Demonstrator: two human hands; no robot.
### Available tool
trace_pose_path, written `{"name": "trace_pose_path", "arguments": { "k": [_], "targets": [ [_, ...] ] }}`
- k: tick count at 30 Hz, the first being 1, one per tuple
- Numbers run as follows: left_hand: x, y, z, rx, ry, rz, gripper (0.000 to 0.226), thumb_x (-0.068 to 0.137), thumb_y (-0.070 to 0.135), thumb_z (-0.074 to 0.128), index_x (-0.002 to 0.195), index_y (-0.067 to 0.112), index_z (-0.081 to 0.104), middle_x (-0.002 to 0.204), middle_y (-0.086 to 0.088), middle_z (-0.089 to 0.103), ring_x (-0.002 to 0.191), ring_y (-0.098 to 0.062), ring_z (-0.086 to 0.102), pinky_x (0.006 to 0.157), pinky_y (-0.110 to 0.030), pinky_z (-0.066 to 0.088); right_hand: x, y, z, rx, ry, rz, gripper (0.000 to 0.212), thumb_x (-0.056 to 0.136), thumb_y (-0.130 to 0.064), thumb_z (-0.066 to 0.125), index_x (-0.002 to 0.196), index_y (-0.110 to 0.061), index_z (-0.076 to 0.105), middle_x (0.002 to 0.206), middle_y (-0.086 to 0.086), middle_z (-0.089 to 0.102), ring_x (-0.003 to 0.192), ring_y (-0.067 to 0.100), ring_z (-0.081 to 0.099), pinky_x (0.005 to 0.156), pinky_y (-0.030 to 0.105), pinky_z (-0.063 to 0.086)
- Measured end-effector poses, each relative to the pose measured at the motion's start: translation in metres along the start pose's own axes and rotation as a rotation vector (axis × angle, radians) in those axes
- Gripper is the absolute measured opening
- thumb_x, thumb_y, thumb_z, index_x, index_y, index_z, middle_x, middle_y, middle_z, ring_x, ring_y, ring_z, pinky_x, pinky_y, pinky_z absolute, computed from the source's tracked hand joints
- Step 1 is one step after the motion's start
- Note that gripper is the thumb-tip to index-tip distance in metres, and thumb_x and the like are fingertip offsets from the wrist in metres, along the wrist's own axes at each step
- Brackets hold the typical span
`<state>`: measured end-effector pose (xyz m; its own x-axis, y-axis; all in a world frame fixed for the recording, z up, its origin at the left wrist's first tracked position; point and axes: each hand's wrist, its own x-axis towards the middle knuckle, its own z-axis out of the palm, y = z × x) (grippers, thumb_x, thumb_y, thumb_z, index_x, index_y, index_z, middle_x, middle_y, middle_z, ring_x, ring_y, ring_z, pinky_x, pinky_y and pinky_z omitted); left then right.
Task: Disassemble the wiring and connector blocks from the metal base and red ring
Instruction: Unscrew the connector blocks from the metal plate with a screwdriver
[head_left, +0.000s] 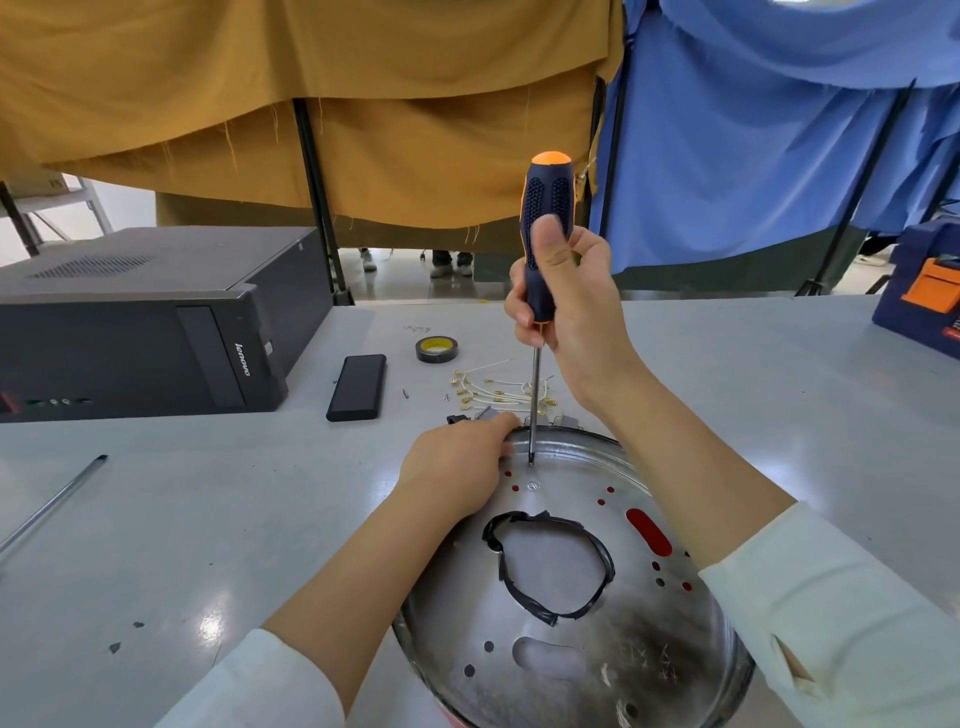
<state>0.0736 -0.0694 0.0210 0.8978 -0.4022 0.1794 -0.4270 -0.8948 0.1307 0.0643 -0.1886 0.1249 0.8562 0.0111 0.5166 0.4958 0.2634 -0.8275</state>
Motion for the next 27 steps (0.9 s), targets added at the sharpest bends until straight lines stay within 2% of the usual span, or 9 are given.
{"name": "trace_pose_path", "arguments": {
  "k": [6, 11, 15, 17, 18, 20, 22, 25, 27],
  "targets": [
    [0.0002, 0.0003, -0.0001, 0.0, -0.002, -0.001, 0.02, 0.098, 0.021, 0.032, 0.114, 0.03, 0.042, 0.101, -0.005, 0.062, 0.085, -0.029, 0.058, 0.062, -0.032, 0.035, 0.0008, 0.0033, 0.0021, -0.074, 0.041, -0.062, 0.02, 0.102, -0.032, 0.037, 0.098, -0.013, 0.034, 0.07, 0.004, 0.053, 0.054, 0.017, 0.048, 0.05, 0.029, 0.044],
    [0.0003, -0.0001, 0.0008, 0.009, 0.0, 0.01, 0.019, 0.099, 0.022, 0.032, 0.114, 0.028, 0.042, 0.101, -0.005, 0.063, 0.085, -0.029, 0.058, 0.062, -0.032, 0.037, 0.0038, 0.0059, 0.0002, -0.013, 0.085, -0.035, 0.054, 0.103, -0.044, 0.02, 0.083, -0.013, 0.06, 0.065, 0.001, 0.055, 0.054, 0.017, 0.047, 0.055, 0.032, 0.044],
    [0.0012, -0.0009, 0.0013, 0.004, -0.002, 0.01, 0.019, 0.099, 0.024, 0.031, 0.114, 0.029, 0.041, 0.101, -0.005, 0.062, 0.086, -0.029, 0.058, 0.063, -0.032, 0.038, 0.0022, 0.0071, 0.0031, 0.033, 0.043, -0.069, 0.061, 0.096, -0.06, 0.019, 0.097, -0.005, 0.046, 0.062, 0.002, 0.044, 0.052, 0.019, 0.038, 0.049, 0.028, 0.032],
    [0.0016, -0.0011, 0.0018, 0.006, 0.002, 0.008, 0.02, 0.099, 0.023, 0.032, 0.115, 0.03, 0.041, 0.101, -0.005, 0.062, 0.086, -0.029, 0.058, 0.063, -0.032, 0.037, 0.0003, 0.0046, 0.004, -0.001, 0.039, -0.08, 0.076, 0.081, -0.077, 0.034, 0.11, -0.007, 0.037, 0.065, 0.002, 0.042, 0.051, 0.016, 0.038, 0.046, 0.024, 0.033],
    [0.0017, -0.001, 0.0023, 0.008, 0.004, 0.007, 0.02, 0.098, 0.022, 0.032, 0.115, 0.03, 0.041, 0.101, -0.005, 0.063, 0.086, -0.029, 0.058, 0.062, -0.032, 0.037, -0.0011, 0.0035, 0.0044, -0.036, 0.042, -0.098, 0.076, 0.076, -0.074, 0.045, 0.111, -0.009, 0.031, 0.069, 0.002, 0.043, 0.051, 0.013, 0.039, 0.046, 0.022, 0.034],
    [0.0018, -0.001, 0.0034, 0.008, 0.006, 0.006, 0.021, 0.098, 0.021, 0.033, 0.114, 0.03, 0.042, 0.1, -0.004, 0.063, 0.084, -0.028, 0.058, 0.061, -0.031, 0.036, -0.0037, 0.0037, 0.0039, -0.141, 0.071, -0.138, 0.053, 0.087, -0.045, 0.063, 0.105, -0.013, 0.025, 0.075, 0.002, 0.045, 0.052, 0.01, 0.041, 0.049, 0.019, 0.038],
    [0.0022, -0.0014, 0.0039, 0.003, 0.005, 0.003, 0.02, 0.098, 0.022, 0.033, 0.114, 0.03, 0.041, 0.101, -0.004, 0.063, 0.084, -0.028, 0.058, 0.061, -0.031, 0.035, -0.0045, 0.0042, 0.0033, -0.223, 0.107, -0.169, 0.033, 0.093, -0.017, 0.06, 0.098, -0.017, 0.028, 0.079, 0.004, 0.048, 0.056, 0.011, 0.044, 0.053, 0.022, 0.041],
    [0.0025, -0.002, 0.0039, -0.007, 0.007, -0.001, 0.02, 0.098, 0.024, 0.033, 0.115, 0.031, 0.042, 0.102, -0.004, 0.063, 0.087, -0.029, 0.058, 0.062, -0.031, 0.035, -0.0048, 0.005, 0.0008, -0.247, 0.133, -0.176, 0.008, 0.099, -0.017, 0.049, 0.101, -0.018, 0.042, 0.08, -0.001, 0.054, 0.062, 0.012, 0.051, 0.061, 0.025, 0.046],
    [0.0019, -0.0019, 0.0039, -0.006, 0.005, -0.001, 0.019, 0.098, 0.024, 0.033, 0.114, 0.031, 0.042, 0.102, -0.004, 0.063, 0.086, -0.03, 0.058, 0.062, -0.032, 0.036, -0.0046, 0.0033, 0.0007, -0.236, 0.156, -0.154, 0.012, 0.103, -0.021, 0.04, 0.109, -0.015, 0.048, 0.082, -0.003, 0.056, 0.062, 0.009, 0.051, 0.059, 0.022, 0.046]
  ]
}}
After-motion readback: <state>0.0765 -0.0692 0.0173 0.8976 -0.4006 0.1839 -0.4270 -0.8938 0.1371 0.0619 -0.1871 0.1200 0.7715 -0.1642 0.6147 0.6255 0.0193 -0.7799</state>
